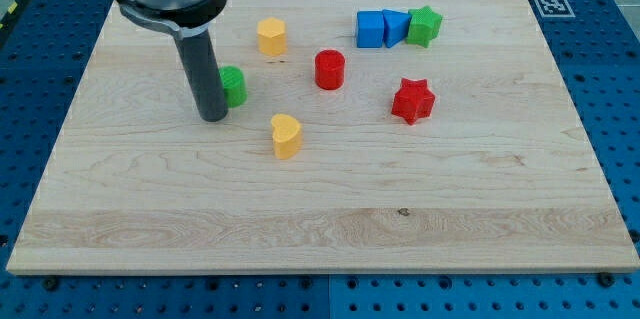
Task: Push the green circle to the bottom of the yellow hexagon
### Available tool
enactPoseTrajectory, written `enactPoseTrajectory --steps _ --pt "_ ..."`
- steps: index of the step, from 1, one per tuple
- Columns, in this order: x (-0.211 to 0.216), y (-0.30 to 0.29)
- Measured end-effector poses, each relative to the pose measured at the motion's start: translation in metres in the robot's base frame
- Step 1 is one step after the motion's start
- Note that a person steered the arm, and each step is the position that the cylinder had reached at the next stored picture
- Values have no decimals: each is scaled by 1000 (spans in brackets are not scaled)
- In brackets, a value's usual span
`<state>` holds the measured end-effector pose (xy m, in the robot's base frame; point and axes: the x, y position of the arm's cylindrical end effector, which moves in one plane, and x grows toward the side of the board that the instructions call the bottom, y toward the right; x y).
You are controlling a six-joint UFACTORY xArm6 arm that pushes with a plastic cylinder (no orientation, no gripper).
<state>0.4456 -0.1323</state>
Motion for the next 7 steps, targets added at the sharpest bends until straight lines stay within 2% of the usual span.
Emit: enactPoseTrajectory --steps 7 --pt "-22 -6"
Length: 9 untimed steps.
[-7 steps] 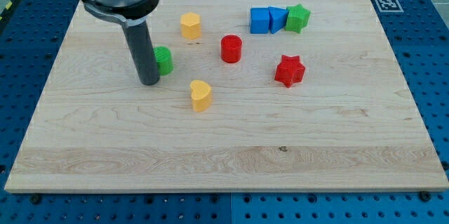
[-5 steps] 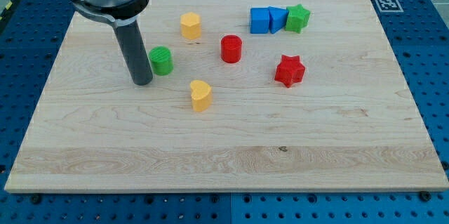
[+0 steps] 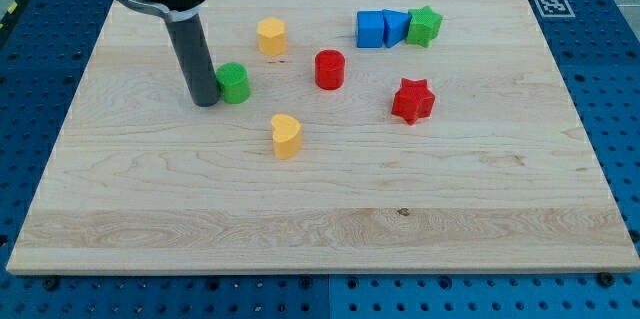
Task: Push the green circle to the bottom of the yellow hexagon
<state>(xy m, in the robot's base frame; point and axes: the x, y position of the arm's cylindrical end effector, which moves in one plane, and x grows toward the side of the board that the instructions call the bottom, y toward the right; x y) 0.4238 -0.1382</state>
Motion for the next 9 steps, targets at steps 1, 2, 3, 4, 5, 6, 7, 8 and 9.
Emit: enactPoseTrajectory --steps 1,2,3,4,5,6,7,8,9 --pt "0 8" --pt "0 18" --pt "-2 24" --pt "-6 26" --pt "-10 28" --pt "-11 31" --pt "-18 31" --pt "-25 35" --pt "-49 35"
